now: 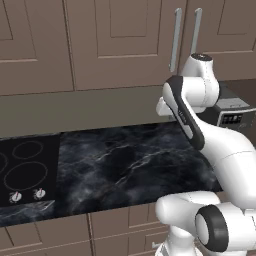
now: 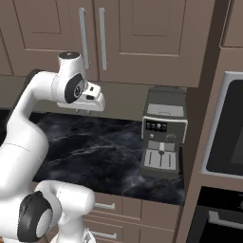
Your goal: Move the bowls from the cabinet to the plates on the dining table.
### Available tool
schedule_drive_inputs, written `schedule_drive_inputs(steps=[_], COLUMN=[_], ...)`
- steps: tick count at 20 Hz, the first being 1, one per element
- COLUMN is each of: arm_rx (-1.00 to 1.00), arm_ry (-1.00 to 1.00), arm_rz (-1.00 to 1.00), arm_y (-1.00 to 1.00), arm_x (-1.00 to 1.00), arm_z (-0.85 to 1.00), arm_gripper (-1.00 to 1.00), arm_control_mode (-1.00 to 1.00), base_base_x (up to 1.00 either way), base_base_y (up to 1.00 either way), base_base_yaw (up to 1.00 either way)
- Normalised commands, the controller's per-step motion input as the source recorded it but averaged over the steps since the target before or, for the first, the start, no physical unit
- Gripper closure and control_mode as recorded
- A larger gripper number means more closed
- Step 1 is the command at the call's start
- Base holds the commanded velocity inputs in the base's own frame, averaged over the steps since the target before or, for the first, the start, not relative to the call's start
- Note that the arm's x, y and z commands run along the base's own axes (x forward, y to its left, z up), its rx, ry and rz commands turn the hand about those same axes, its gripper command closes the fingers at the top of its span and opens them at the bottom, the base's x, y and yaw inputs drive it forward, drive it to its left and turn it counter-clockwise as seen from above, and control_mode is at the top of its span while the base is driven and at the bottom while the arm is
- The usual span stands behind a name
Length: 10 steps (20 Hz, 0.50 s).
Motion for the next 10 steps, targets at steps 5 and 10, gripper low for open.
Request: schedule_drive_inputs(steps=[5,10], arm_rx=[-0.02,-0.02], arm_ry=[-0.05,-0.14], arm_rz=[0.00,0.01], arm_y=[0.04,0.00], arm_x=[-0.05,-0.17], arm_z=[0.06,0.44], arm_gripper=[-1.00,-1.00], arm_control_mode=[-1.00,-1.00], base_base_x=[0.00,0.00], base_base_y=[0.00,0.00], base_base_yaw=[0.00,0.00])
